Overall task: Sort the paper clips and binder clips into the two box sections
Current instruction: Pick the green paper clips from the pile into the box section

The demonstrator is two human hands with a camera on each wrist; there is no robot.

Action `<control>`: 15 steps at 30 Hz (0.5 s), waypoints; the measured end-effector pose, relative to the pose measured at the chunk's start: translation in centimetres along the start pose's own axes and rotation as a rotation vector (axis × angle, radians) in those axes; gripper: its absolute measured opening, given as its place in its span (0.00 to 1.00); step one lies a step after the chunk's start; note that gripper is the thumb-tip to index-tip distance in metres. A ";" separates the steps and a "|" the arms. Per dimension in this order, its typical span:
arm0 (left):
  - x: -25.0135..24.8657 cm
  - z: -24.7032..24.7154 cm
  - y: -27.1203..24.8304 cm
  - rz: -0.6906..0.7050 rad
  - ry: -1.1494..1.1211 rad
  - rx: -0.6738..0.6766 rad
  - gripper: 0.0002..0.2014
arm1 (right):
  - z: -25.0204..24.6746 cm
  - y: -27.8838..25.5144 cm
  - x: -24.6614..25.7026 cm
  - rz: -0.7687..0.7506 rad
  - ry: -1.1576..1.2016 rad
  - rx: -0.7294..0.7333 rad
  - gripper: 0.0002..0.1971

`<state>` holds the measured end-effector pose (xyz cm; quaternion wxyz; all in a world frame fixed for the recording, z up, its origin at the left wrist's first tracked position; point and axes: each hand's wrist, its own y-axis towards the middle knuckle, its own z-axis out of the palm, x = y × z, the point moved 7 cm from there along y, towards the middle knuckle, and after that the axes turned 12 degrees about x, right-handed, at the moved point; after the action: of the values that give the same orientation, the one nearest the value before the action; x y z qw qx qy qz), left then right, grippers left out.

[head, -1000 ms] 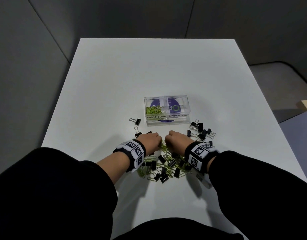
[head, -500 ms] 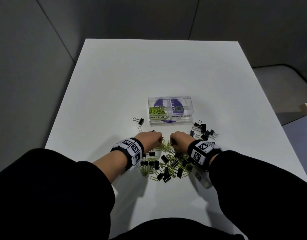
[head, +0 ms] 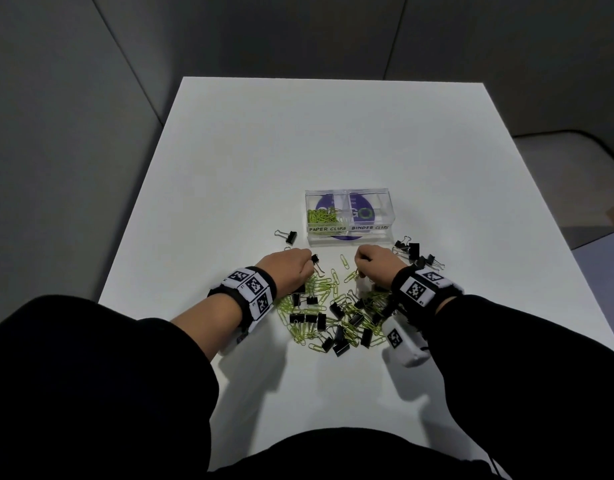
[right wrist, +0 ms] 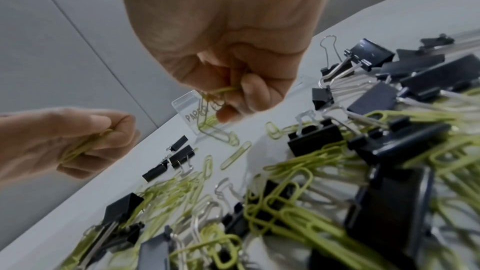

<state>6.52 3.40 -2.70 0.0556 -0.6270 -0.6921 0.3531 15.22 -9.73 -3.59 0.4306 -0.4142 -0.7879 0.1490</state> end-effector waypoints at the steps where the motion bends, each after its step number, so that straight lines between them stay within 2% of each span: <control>1: 0.2 0.0 -0.1 -0.011 0.007 -0.006 0.15 | 0.0 0.0 -0.1 0.003 0.024 0.001 0.12; 6: 1.7 0.8 0.1 -0.068 -0.022 0.051 0.22 | 0.3 -0.1 -0.6 0.002 0.118 0.011 0.14; 10: 3.5 1.1 -0.7 -0.111 -0.137 0.056 0.21 | 0.8 -0.2 -0.7 0.036 -0.028 0.015 0.16; 14: 5.3 1.9 -1.6 -0.189 -0.012 0.080 0.17 | 1.6 -0.3 -0.9 0.055 -0.154 0.060 0.03; 15: 5.4 2.2 -1.7 -0.196 0.011 0.102 0.14 | 1.8 -0.4 -0.9 0.058 -0.177 0.075 0.03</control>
<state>2.81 7.47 -5.33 0.1255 -0.5548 -0.7309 0.3772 13.81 -10.50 -4.94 0.3699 -0.4057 -0.8044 0.2270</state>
